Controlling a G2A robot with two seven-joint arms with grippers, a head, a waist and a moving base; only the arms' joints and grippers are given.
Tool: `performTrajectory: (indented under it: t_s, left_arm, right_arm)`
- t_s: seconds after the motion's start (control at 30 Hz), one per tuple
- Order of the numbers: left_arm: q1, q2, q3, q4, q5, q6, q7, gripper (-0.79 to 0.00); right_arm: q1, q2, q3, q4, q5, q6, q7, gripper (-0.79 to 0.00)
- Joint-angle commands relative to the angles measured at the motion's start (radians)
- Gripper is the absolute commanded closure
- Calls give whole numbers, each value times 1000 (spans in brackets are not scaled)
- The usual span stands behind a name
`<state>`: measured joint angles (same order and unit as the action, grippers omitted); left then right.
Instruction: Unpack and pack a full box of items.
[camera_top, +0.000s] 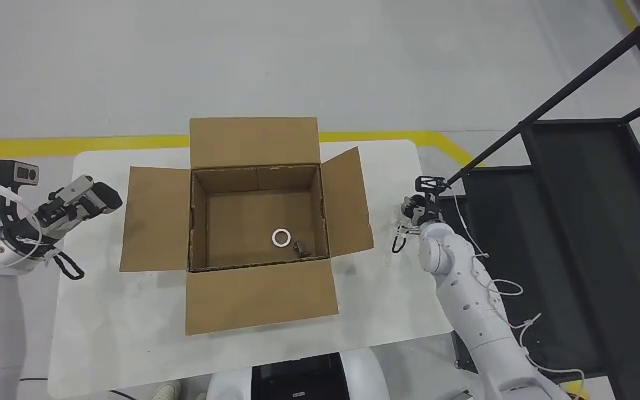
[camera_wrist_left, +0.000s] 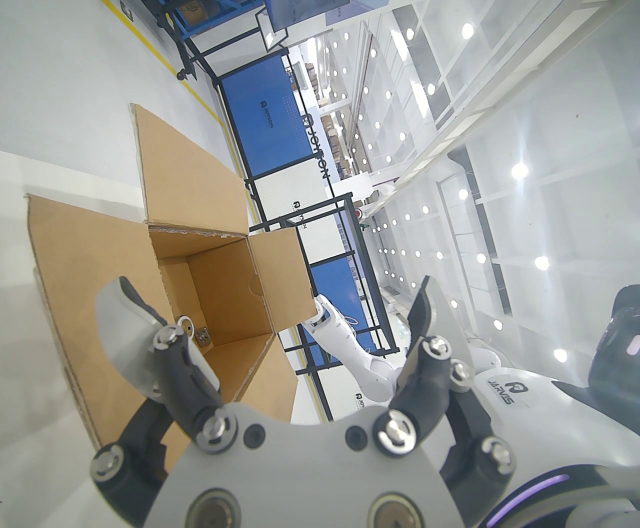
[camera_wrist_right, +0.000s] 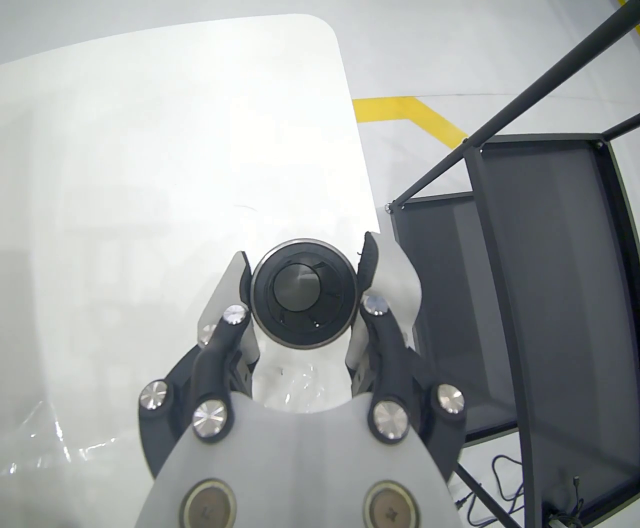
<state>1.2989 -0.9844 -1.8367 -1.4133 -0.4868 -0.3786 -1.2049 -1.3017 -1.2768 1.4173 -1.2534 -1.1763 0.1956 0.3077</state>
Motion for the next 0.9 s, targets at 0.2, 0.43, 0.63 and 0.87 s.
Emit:
performTrajectory:
  t_s: [0.2, 0.43, 0.63, 0.87]
  left_arm:
    - [0, 0, 0, 0, 0, 0, 0, -785]
    - [0, 0, 0, 0, 0, 0, 0, -785]
    - [0, 0, 0, 0, 0, 0, 0, -785]
    - [0, 0, 0, 0, 0, 0, 0, -785]
  right_arm:
    - [-46, 6, 11, -123, -22, -63, -7, 0]
    - [-174, 22, 73, -497, -78, -115, 20, 0]
    - [-225, 28, 109, -769, -92, -156, 21, 0]
    - [-193, 27, 21, -908, 92, -348, 91, 0]
